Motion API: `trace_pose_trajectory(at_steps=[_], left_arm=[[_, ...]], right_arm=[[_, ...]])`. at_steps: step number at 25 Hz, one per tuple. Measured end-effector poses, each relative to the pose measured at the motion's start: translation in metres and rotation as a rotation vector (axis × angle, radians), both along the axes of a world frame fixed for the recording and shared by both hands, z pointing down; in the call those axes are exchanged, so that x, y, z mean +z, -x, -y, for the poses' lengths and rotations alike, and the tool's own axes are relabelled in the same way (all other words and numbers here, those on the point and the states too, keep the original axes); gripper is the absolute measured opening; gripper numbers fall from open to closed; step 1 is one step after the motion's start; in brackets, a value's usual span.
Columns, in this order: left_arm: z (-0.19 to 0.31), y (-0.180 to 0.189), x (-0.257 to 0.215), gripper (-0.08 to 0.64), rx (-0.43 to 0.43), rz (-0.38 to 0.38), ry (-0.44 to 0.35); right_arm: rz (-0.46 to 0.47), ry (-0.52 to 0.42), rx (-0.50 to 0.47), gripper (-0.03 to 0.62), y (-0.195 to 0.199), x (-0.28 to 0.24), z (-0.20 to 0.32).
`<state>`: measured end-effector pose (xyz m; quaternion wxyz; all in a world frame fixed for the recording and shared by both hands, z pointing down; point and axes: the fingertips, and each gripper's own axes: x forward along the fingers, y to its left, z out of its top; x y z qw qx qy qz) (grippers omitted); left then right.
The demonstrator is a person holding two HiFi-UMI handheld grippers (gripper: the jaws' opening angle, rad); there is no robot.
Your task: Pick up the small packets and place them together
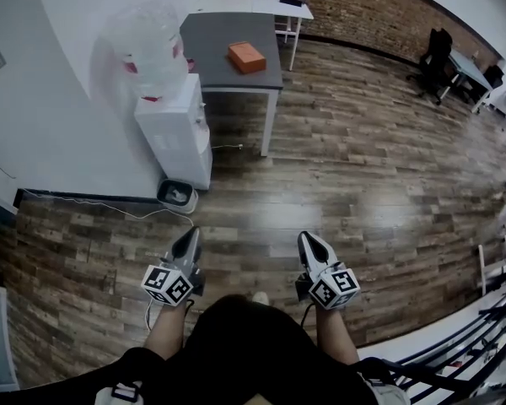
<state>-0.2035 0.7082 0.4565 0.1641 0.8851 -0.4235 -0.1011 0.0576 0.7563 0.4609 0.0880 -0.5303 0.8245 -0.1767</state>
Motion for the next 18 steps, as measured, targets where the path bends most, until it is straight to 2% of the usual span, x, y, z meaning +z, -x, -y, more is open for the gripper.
trace_pose_trajectory(at_steps=[7,11,18], left_arm=[[0.006,-0.053,-0.007,-0.002,0.013,0.006,-0.016],[0.013,-0.061,-0.007,-0.002,0.013,0.038,-0.012],[0.036,-0.064,0.000,-0.002,0.022,0.031,0.006]], right_arm=[[0.019,0.020,0.020,0.003,-0.049,0.011,-0.001],[0.036,0.033,0.022,0.003,-0.060,0.016,0.005],[0.051,0.060,0.036,0.002,-0.067,0.025,0.028]])
